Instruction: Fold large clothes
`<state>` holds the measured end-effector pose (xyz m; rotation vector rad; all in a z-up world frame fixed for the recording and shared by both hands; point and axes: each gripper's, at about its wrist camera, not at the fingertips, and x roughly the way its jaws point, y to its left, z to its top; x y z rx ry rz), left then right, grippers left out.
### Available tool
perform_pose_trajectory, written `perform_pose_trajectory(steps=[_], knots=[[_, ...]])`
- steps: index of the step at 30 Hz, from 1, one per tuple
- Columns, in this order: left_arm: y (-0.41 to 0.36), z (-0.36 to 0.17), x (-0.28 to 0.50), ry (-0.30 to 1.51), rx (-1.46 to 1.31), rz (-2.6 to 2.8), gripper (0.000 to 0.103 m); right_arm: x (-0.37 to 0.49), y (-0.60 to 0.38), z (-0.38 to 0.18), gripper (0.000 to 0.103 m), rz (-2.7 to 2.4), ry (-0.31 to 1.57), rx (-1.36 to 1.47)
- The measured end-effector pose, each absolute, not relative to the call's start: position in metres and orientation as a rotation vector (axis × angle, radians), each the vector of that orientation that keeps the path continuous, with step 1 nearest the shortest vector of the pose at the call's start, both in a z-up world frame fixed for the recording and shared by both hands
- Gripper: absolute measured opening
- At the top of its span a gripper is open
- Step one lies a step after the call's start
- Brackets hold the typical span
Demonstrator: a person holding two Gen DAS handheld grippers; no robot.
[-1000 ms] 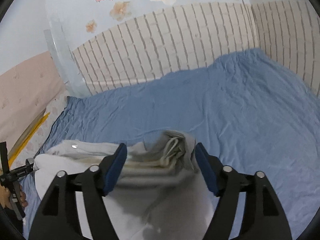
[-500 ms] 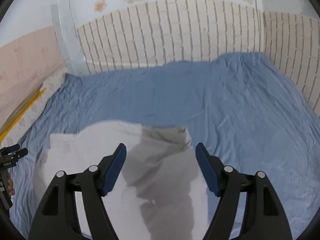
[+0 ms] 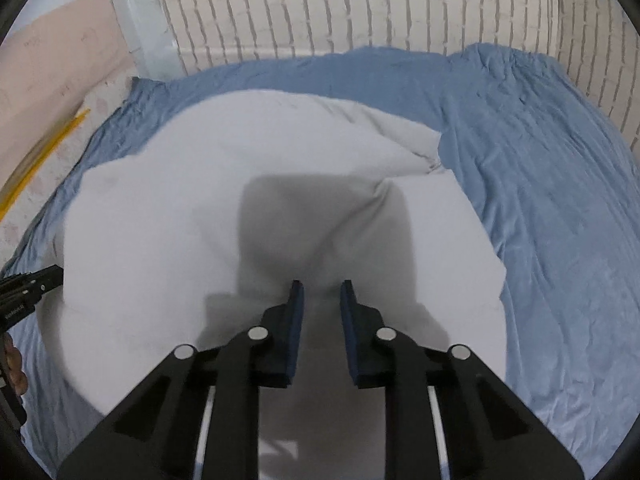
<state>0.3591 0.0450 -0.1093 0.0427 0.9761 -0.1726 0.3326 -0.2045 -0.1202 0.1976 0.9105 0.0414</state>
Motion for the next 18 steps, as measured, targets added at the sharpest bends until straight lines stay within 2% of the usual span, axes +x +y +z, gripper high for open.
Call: perform_pose_trajectory(steps=[6,18], knots=[[0.036,-0.121,0.398,1.043,0.106,-0.116,0.001,0.375,-0.215,-0.136,0.016,0.027,0.966,0.247],[0.036,-0.135,0.478,1.198,0.115,-0.107,0.0,0.46,-0.226,-0.151,0.012,0.029,1.131,0.259]])
